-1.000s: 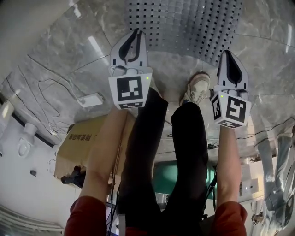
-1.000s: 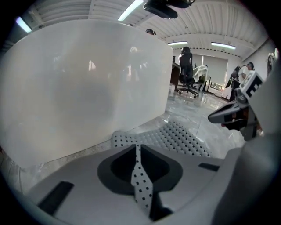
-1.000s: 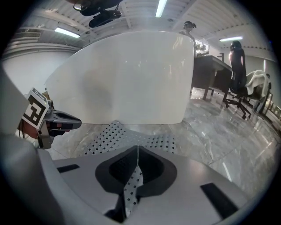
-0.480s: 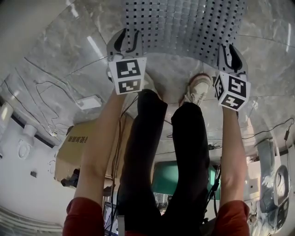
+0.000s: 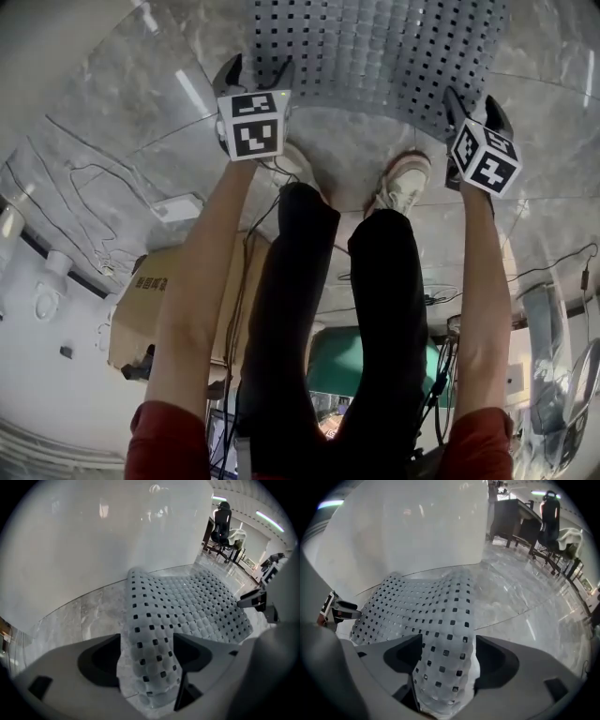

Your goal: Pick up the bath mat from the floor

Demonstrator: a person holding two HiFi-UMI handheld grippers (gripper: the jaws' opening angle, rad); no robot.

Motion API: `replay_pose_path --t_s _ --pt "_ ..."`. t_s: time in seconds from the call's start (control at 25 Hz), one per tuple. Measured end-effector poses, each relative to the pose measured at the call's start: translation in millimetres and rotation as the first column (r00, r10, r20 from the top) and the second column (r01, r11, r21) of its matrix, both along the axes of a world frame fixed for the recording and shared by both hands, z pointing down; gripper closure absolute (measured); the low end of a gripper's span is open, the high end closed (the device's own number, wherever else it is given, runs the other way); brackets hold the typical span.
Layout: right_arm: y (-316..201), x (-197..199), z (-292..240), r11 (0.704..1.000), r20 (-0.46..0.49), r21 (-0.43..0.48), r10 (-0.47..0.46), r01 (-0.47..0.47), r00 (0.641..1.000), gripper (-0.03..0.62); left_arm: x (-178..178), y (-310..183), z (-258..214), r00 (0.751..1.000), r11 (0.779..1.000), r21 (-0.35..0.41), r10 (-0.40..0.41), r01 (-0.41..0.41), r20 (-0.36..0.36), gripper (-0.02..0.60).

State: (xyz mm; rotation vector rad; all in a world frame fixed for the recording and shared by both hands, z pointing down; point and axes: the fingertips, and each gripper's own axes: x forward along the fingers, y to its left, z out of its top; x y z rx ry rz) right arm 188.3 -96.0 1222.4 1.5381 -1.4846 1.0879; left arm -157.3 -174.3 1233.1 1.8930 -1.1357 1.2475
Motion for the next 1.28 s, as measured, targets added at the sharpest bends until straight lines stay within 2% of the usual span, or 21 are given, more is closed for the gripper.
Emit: replay_pose_path --t_s 0.12,0.28,0.56,0.76,0.96,1.12,1.28 --pt "0 5 13 1.0 0.004 -0.027 0.001 -0.001 1.0 0.226 -7 6 15 1.0 0.999 -0.038 -0.02 0.02 0.007 0.225" --pt "0 9 27 0.999 0.003 -0.04 -0.017 0.017 1.0 0.206 -14 11 33 0.999 0.998 -0.066 0.001 0.001 0.036 0.201" --pt "3 -4 41 0.998 0.161 -0.036 0.048 -0.043 0.986 0.197 -19 10 42 1.0 0.993 -0.118 -0.024 0.022 -0.014 0.199" --pt "3 -1 40 0.998 0.116 -0.033 0.054 -0.051 0.992 0.198 -2 21 45 0.996 0.986 -0.166 0.014 -0.029 -0.088 0.201" --pt "3 -7 38 0.996 0.112 -0.066 0.064 -0.057 0.992 0.216 1 25 48 0.999 0.982 -0.187 0.01 -0.017 -0.039 0.202" --pt "5 -7 35 0.995 0.109 -0.086 0.063 -0.054 0.992 0.239 12 34 46 0.999 0.971 -0.239 -0.001 -0.01 -0.046 0.269" --pt "5 -13 29 0.995 0.116 -0.091 0.058 -0.047 0.992 0.295 24 43 39 0.999 0.962 -0.274 -0.012 -0.002 -0.05 0.321"
